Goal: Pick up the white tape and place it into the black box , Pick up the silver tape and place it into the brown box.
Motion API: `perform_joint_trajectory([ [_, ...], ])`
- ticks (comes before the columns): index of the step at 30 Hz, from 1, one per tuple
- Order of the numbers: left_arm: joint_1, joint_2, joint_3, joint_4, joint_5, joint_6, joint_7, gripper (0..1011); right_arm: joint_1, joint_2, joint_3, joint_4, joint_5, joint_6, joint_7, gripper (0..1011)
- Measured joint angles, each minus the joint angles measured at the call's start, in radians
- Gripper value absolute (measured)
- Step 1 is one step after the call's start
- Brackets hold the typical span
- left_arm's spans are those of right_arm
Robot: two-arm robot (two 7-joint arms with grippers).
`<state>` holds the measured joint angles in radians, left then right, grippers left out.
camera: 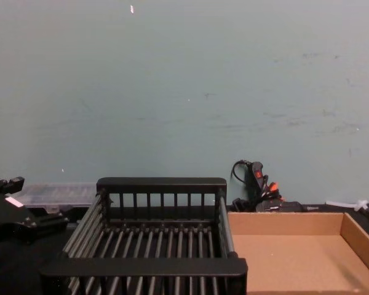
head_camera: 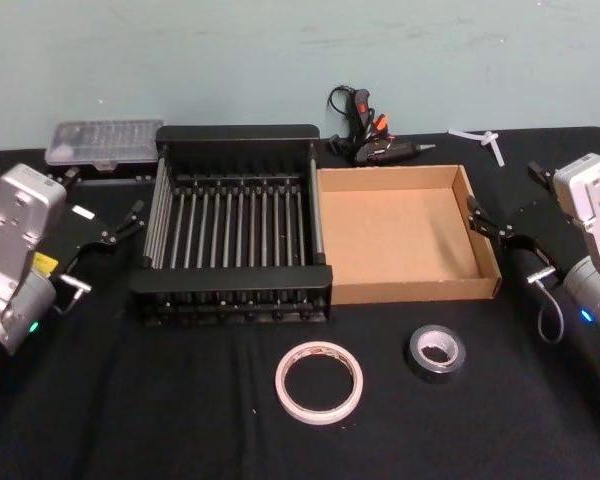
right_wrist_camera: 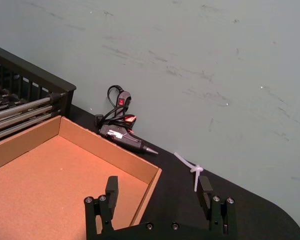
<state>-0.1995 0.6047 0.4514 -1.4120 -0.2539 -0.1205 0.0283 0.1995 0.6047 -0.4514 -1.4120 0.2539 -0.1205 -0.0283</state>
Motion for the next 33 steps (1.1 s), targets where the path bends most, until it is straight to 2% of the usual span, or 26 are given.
perform_joint_trajectory([
  [17, 0.0, 0.0, 0.0, 0.0, 0.0, 0.0, 0.0, 1001, -0.001, 0.0, 0.001, 0.0, 0.0, 0.0, 0.001, 1002],
  [24, 0.0, 0.0, 0.0, 0.0, 0.0, 0.0, 0.0, 1001, -0.015, -0.006, 0.028, -0.013, 0.002, -0.003, 0.023, 1002],
  [33, 0.0, 0.0, 0.0, 0.0, 0.0, 0.0, 0.0, 1001, -0.069, 0.004, 0.072, -0.088, 0.04, 0.021, 0.059, 1002],
])
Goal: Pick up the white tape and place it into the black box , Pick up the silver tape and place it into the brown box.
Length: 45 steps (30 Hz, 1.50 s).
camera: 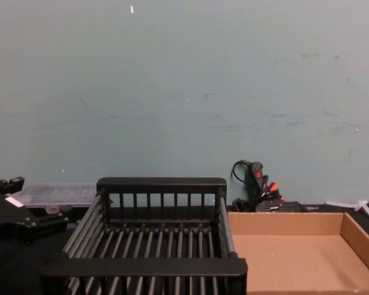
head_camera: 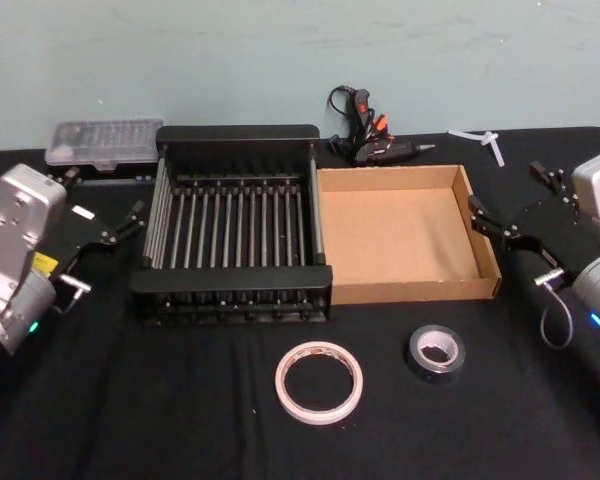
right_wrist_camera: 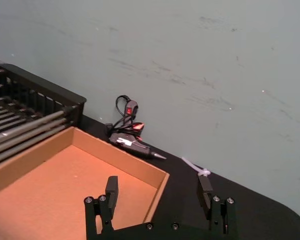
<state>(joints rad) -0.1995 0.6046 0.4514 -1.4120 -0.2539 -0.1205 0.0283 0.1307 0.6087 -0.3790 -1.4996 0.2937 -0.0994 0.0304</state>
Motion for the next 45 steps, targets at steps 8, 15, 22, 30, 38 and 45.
perform_joint_trajectory([
  [8, 0.0, 0.0, 0.0, 0.0, 0.0, 0.0, 0.0, 1001, -0.065, 0.016, 0.043, -0.099, 0.05, 0.059, 0.034, 1002],
  [15, 0.0, 0.0, 0.0, 0.0, 0.0, 0.0, 0.0, 1001, -0.11, 0.025, 0.069, -0.174, 0.085, 0.124, 0.061, 1002],
  [22, 0.0, 0.0, 0.0, 0.0, 0.0, 0.0, 0.0, 1001, -0.154, 0.029, 0.086, -0.233, 0.104, 0.182, 0.082, 1002],
  [30, 0.0, 0.0, 0.0, 0.0, 0.0, 0.0, 0.0, 1001, -0.211, 0.036, 0.114, -0.295, 0.108, 0.239, 0.087, 1002],
  [38, 0.0, 0.0, 0.0, 0.0, 0.0, 0.0, 0.0, 1001, -0.272, 0.044, 0.14, -0.343, 0.11, 0.284, 0.091, 1002],
  [45, 0.0, 0.0, 0.0, 0.0, 0.0, 0.0, 0.0, 1001, -0.316, 0.039, 0.156, -0.363, 0.109, 0.311, 0.092, 1002],
])
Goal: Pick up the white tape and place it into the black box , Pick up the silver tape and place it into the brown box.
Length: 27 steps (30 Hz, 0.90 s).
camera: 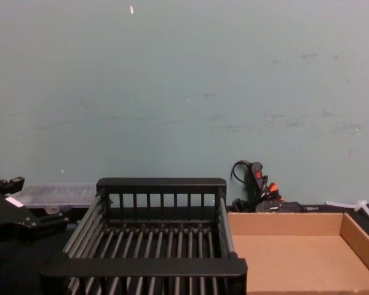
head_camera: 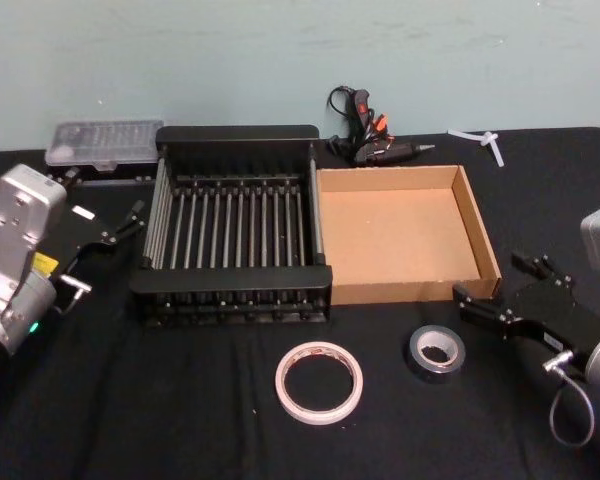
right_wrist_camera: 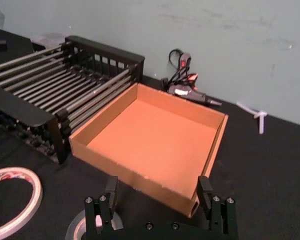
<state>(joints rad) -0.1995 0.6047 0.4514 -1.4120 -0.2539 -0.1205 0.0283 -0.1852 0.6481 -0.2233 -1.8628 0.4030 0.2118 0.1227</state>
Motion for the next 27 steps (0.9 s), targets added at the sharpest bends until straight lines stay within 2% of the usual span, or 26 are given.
perform_joint_trajectory([
  [8, 0.0, 0.0, 0.0, 0.0, 0.0, 0.0, 0.0, 1001, -0.014, -0.014, -0.002, 0.005, -0.014, 0.028, 0.017, 1002],
  [27, 0.0, 0.0, 0.0, 0.0, 0.0, 0.0, 0.0, 1001, -0.003, -0.067, -0.016, 0.062, -0.067, 0.071, 0.055, 1002],
])
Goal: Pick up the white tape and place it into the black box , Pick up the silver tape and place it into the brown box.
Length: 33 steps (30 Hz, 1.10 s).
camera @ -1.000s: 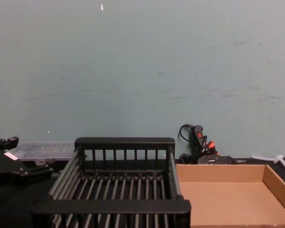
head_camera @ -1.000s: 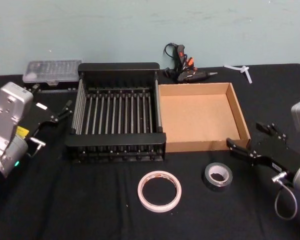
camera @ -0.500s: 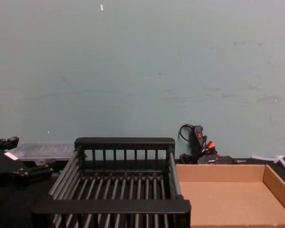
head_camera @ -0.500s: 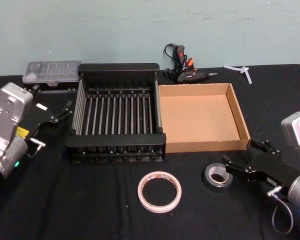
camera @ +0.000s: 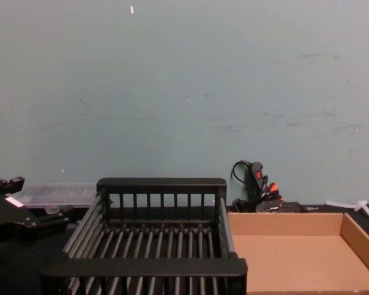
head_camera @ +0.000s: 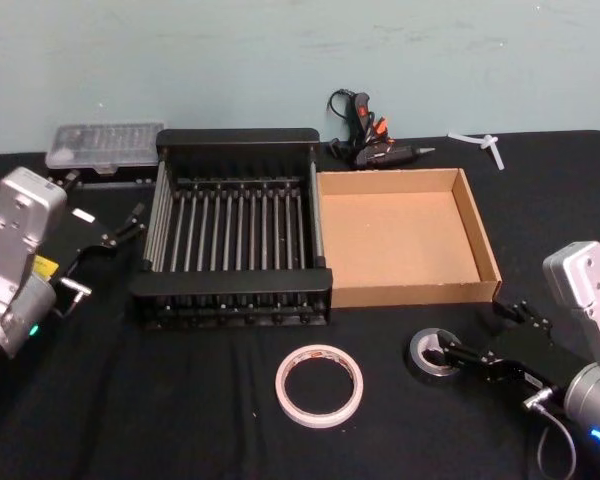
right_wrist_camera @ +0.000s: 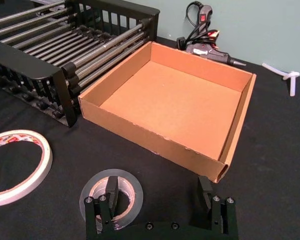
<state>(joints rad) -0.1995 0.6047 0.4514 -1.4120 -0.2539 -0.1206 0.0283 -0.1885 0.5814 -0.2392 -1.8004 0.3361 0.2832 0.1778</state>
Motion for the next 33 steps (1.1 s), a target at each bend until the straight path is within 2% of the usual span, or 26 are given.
perform_joint_trajectory([
  [19, 0.0, 0.0, 0.0, 0.0, 0.0, 0.0, 0.0, 1002, 0.021, -0.045, 0.005, 0.031, -0.04, 0.034, 0.035, 1002],
  [33, 0.0, 0.0, 0.0, 0.0, 0.0, 0.0, 0.0, 1001, 0.024, -0.078, 0.023, 0.043, -0.059, 0.056, 0.062, 1002],
])
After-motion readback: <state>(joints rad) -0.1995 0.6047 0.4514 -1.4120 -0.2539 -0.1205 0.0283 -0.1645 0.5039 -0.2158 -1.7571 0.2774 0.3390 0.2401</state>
